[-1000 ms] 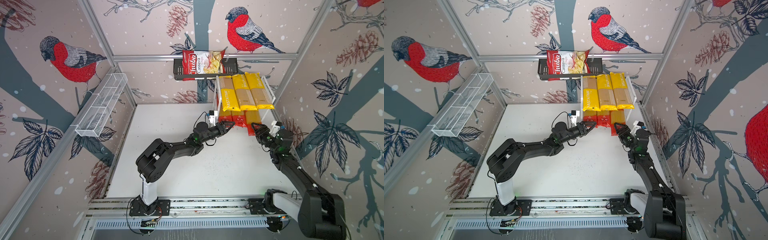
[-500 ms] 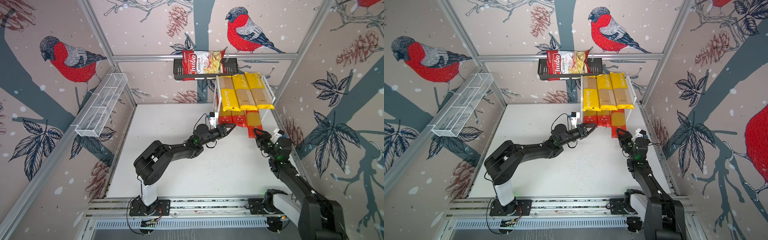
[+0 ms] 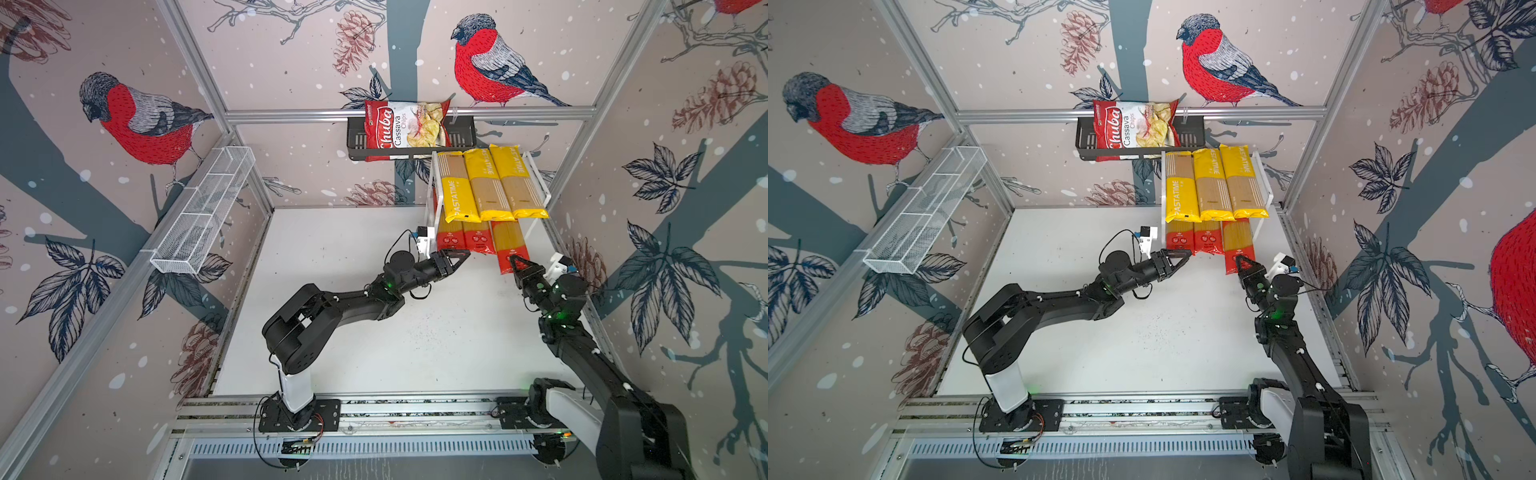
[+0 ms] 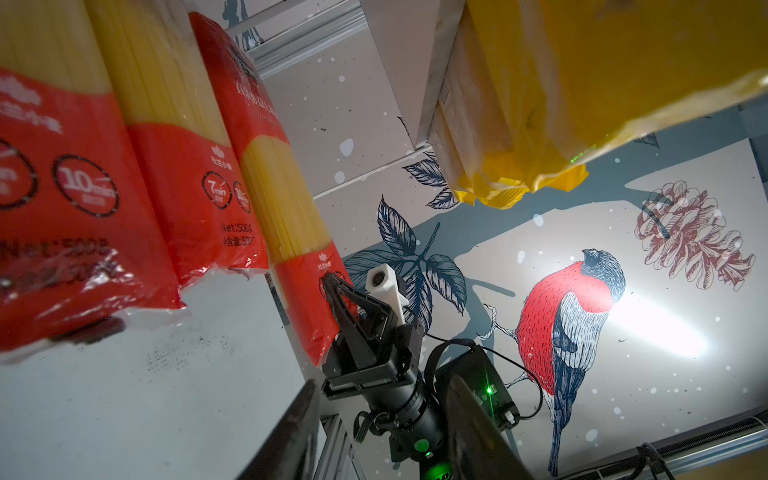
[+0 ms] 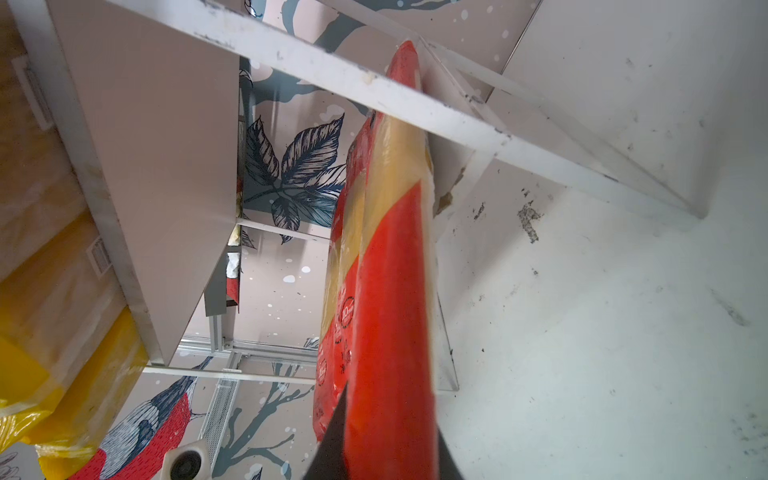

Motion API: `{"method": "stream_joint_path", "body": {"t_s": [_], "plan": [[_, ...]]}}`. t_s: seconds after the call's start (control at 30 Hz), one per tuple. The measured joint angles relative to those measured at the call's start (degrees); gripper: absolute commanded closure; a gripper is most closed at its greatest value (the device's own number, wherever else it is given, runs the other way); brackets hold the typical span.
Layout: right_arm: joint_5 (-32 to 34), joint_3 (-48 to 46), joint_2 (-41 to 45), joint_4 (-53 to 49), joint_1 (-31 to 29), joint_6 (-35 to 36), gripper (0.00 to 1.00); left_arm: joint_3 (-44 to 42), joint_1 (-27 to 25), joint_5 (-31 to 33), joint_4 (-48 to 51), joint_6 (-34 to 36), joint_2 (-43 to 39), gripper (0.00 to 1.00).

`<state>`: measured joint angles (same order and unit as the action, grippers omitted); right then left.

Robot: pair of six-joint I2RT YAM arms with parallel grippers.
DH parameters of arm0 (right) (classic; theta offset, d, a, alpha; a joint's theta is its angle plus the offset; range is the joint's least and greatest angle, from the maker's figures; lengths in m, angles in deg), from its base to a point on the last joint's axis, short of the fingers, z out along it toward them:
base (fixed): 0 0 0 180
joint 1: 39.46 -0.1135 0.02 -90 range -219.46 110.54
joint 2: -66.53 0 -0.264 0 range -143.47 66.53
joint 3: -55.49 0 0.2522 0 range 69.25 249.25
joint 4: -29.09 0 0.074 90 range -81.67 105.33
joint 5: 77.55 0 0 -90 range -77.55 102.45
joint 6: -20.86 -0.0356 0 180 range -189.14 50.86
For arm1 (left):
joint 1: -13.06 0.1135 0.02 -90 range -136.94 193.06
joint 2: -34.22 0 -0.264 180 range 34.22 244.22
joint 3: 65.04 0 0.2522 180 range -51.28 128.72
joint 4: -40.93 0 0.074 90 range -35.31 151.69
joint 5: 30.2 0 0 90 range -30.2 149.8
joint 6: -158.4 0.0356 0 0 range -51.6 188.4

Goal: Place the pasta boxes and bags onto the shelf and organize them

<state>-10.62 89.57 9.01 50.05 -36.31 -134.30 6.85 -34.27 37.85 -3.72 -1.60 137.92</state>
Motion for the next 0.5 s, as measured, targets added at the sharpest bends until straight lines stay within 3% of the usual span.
{"method": "stream_joint_path", "body": {"t_s": [0.5], "plan": [[-2.6,2.0,-2.2,3.6,0.1,-0.8,0.89,-0.3,-0.1,0.1,0.0,1.4,-0.7,0.51]]}}
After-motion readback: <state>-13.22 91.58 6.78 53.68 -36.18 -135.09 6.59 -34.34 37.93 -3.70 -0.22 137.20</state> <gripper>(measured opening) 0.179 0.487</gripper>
